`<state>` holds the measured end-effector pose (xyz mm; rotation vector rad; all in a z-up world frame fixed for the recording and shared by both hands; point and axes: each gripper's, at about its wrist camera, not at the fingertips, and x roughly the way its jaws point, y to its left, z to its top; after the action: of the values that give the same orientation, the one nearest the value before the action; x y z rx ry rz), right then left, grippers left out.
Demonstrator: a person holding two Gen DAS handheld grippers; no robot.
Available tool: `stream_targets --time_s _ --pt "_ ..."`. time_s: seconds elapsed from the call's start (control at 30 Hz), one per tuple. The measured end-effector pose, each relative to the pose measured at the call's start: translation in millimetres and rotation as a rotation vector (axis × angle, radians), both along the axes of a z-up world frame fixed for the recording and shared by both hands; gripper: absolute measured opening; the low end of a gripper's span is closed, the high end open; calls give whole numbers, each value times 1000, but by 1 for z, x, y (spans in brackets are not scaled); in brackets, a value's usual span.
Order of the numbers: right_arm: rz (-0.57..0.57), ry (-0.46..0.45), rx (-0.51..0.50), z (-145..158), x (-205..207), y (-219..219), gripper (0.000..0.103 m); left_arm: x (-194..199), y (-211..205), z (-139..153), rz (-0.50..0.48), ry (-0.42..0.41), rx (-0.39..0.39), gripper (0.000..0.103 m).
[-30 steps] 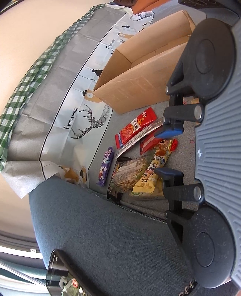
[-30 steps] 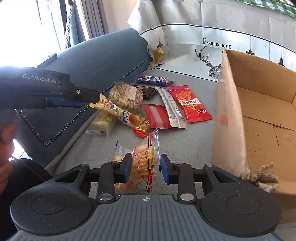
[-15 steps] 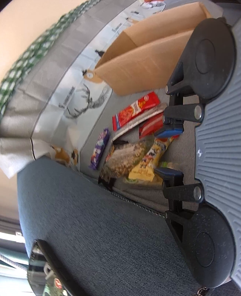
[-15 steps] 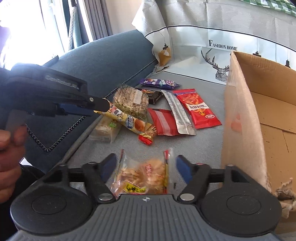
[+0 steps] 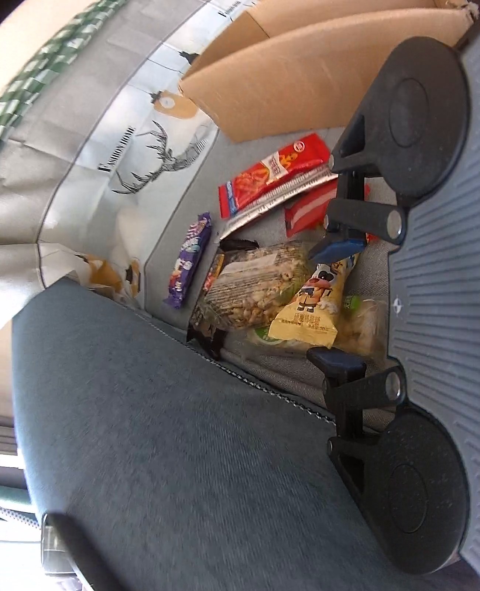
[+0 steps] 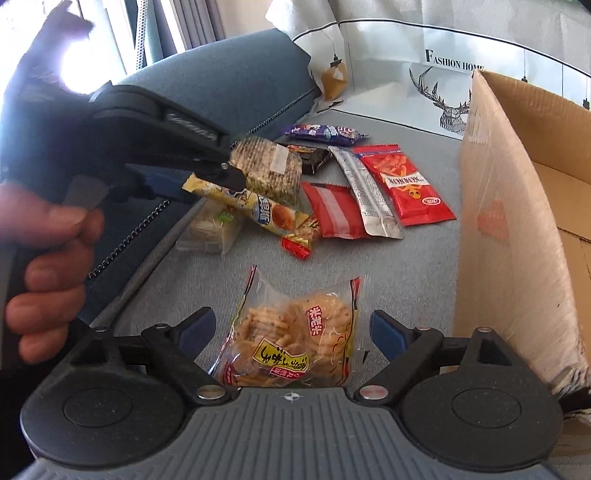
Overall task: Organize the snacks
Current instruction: 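Grasp the yellow snack bar with the left tool while the right tool lifts the cracker bag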
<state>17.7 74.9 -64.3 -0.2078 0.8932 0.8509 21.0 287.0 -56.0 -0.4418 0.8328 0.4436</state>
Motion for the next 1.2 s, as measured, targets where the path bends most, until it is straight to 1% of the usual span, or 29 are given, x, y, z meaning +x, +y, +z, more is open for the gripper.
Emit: stream_targets --time_s 0.13,0.23,0.33,0.4,0.57,0.7,0.83,0.9,1.2 --pt "-3 9 -7 -3 2 1 91 3 1 -4 -11 -5 4 57" --pt "-4 16 -18 -5 3 2 91 3 0 -3 -16 -16 14 53" --pt "-2 23 -31 -8 4 3 89 1 -2 0 -24 -34 22 42" --pt "2 25 -39 -9 4 4 88 0 -2 2 -32 -44 21 30" --pt "16 29 -46 -11 1 3 83 -5 -6 7 -72 -83 23 19" --pt "26 11 -42 -10 -1 3 76 -12 -9 14 -102 -114 26 14" --pt "38 -26 -36 -6 -5 3 68 -23 -11 21 -112 -150 24 12" --pt "37 -49 -30 -3 -7 2 66 -29 -12 25 -115 -170 21 10" --pt "3 -115 37 15 -13 -13 65 -49 -20 37 -145 -220 15 9"
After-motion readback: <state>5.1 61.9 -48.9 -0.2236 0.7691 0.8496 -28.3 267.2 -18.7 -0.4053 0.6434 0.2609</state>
